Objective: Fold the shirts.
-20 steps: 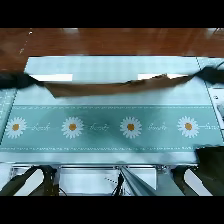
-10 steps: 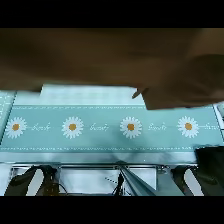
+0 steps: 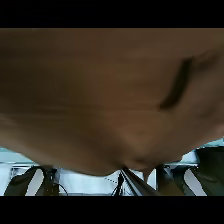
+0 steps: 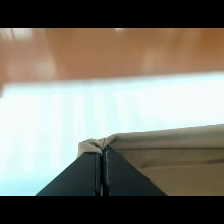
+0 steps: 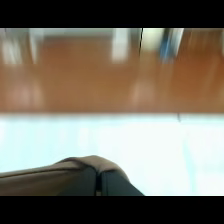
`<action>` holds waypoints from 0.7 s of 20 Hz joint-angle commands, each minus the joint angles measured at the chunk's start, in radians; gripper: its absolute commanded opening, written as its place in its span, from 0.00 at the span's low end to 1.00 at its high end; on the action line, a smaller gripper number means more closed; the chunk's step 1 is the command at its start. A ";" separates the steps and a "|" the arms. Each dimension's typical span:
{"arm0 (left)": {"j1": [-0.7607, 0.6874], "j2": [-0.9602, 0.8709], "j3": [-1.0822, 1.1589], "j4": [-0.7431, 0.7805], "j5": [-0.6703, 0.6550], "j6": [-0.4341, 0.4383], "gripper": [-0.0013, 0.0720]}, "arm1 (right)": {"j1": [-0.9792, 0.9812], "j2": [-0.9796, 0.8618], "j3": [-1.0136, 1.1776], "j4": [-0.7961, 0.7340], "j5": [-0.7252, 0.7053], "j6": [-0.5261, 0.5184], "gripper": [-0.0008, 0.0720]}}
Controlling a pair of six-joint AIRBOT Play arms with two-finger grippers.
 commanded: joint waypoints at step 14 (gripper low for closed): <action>-0.074 -0.613 -0.544 -0.256 0.465 0.183 0.05 | 0.250 -0.654 -0.316 -0.159 -0.542 0.000 0.04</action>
